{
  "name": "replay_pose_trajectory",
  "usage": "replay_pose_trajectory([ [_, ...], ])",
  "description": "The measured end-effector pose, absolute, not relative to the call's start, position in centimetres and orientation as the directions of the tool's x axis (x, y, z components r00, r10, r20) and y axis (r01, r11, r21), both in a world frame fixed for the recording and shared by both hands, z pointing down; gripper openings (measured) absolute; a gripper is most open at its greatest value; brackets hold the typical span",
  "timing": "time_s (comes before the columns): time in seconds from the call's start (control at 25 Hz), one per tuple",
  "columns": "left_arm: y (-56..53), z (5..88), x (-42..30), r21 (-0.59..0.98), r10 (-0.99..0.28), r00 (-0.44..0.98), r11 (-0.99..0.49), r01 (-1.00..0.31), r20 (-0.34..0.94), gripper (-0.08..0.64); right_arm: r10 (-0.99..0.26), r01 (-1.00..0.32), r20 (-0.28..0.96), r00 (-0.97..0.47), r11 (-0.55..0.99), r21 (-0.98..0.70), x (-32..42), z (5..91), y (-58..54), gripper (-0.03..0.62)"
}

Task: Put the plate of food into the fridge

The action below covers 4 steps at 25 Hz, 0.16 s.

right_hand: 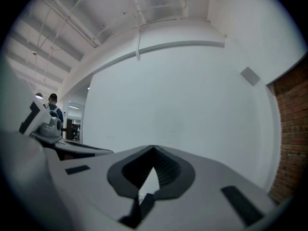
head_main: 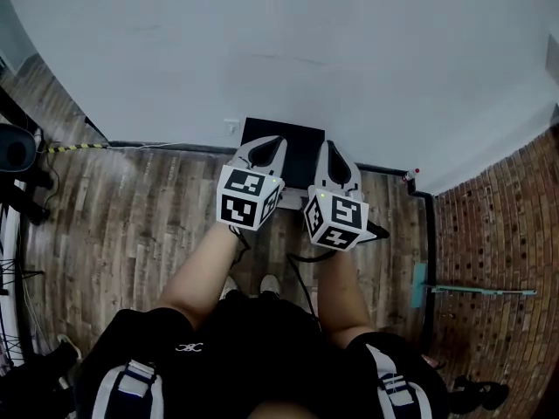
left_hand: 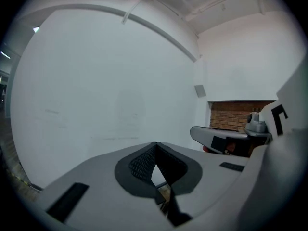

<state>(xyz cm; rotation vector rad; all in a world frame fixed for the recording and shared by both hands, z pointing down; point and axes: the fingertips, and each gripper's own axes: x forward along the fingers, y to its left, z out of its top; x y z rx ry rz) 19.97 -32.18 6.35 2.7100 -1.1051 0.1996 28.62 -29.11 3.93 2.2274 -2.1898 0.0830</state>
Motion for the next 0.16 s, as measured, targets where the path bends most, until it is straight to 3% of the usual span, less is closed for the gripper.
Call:
replay_pose_trajectory([
  [0.16,-32.63,6.05,19.71,0.152,-0.672,0.711,-0.696,-0.702,0.21,-0.005,-0.998,-1.0,0.062,0.0,-0.001,-0.025,27.99,3.82,-29.88,0.012],
])
